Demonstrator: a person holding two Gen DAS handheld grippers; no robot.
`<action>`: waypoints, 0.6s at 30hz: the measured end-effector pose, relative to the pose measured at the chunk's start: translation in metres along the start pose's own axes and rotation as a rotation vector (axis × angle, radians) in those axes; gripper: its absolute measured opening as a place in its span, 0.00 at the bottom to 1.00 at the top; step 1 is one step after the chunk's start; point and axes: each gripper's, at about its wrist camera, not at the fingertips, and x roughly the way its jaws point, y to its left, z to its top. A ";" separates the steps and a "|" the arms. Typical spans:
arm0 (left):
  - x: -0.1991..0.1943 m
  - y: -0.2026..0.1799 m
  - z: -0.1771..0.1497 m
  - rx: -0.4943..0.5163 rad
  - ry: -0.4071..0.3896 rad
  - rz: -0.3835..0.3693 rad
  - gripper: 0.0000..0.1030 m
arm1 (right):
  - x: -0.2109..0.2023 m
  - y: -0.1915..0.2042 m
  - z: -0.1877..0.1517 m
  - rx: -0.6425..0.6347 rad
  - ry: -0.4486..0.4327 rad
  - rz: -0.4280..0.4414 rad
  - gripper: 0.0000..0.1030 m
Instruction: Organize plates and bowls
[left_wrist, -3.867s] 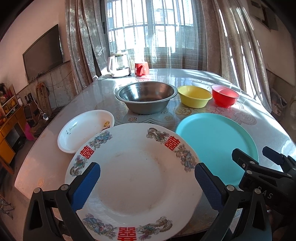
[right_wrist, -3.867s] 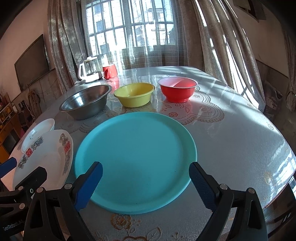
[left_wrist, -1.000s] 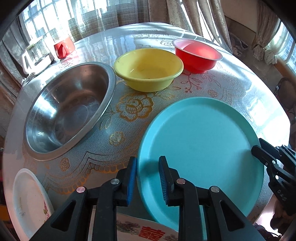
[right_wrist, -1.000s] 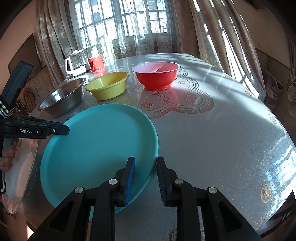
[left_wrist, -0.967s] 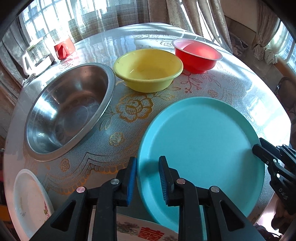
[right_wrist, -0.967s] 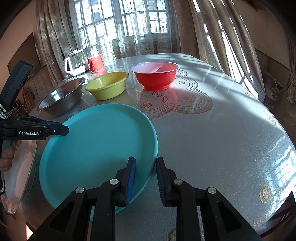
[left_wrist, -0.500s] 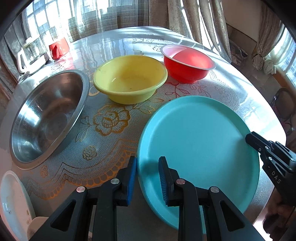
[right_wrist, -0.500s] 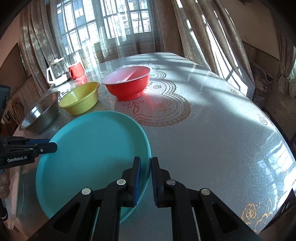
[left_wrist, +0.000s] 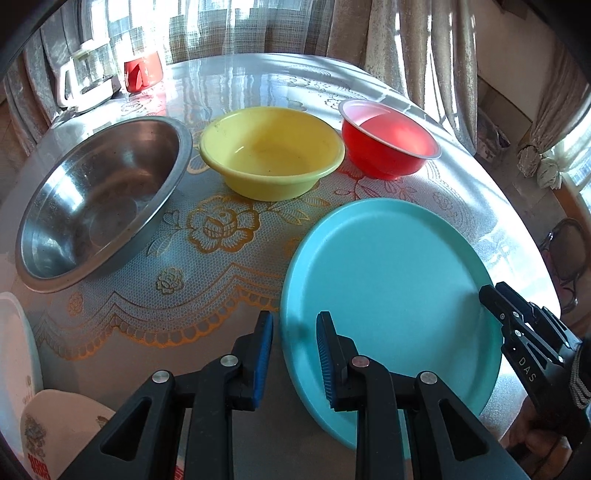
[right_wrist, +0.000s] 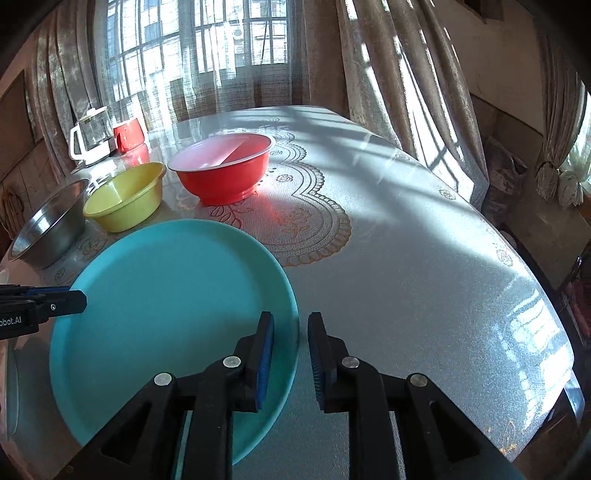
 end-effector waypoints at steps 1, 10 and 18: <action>-0.004 0.001 -0.003 -0.008 -0.011 0.000 0.23 | 0.000 -0.002 0.000 0.016 0.009 0.006 0.29; -0.049 0.023 -0.033 -0.071 -0.135 -0.009 0.25 | -0.024 0.014 0.003 -0.006 -0.045 -0.002 0.45; -0.088 0.059 -0.062 -0.151 -0.226 -0.005 0.26 | -0.035 0.059 0.007 -0.070 -0.009 0.203 0.55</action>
